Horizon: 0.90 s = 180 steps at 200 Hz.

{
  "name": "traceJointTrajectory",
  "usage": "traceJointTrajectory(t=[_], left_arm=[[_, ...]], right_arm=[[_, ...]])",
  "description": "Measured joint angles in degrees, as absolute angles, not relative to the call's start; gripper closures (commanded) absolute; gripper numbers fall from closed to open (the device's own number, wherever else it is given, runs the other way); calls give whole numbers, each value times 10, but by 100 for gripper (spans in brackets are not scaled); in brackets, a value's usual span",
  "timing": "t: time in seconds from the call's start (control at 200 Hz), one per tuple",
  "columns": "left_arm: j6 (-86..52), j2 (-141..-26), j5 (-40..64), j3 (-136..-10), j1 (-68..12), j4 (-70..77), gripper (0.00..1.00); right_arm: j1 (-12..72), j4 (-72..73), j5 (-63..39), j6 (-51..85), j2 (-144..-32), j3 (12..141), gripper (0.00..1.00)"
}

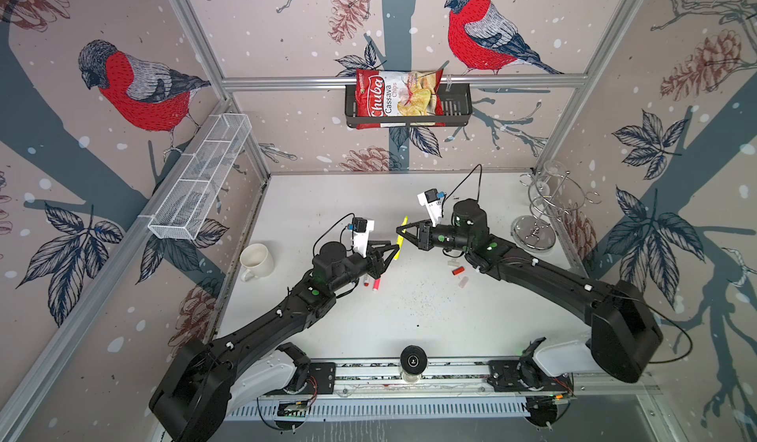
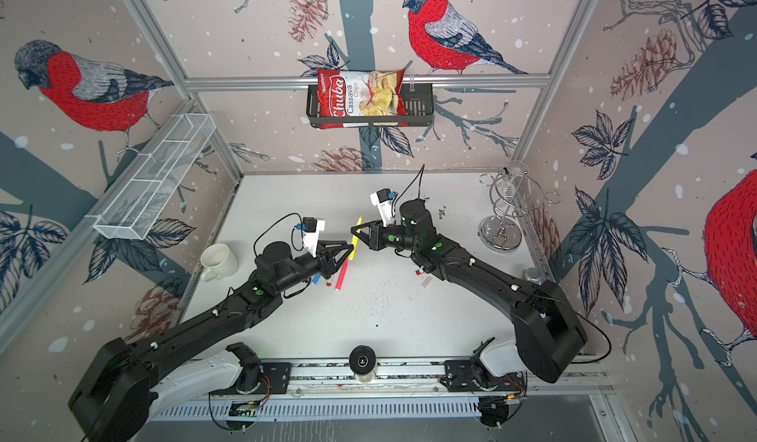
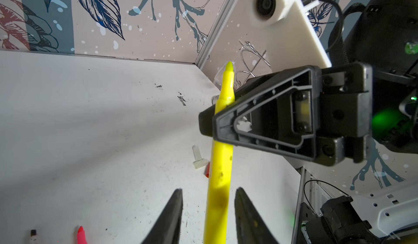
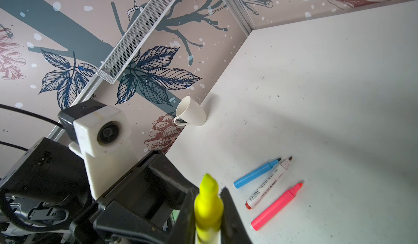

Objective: Insert pens into pen caps
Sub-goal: Pick up a pen from the center of the table.

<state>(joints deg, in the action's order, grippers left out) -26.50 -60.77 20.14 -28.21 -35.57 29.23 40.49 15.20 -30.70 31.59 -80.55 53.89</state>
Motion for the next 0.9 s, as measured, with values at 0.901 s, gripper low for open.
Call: traceJointTrajectory(t=[0.901], left_arm=[[-269, -675, 267, -327, -359, 288, 88]], right_arm=[[415, 146, -317, 314, -808, 537, 88]])
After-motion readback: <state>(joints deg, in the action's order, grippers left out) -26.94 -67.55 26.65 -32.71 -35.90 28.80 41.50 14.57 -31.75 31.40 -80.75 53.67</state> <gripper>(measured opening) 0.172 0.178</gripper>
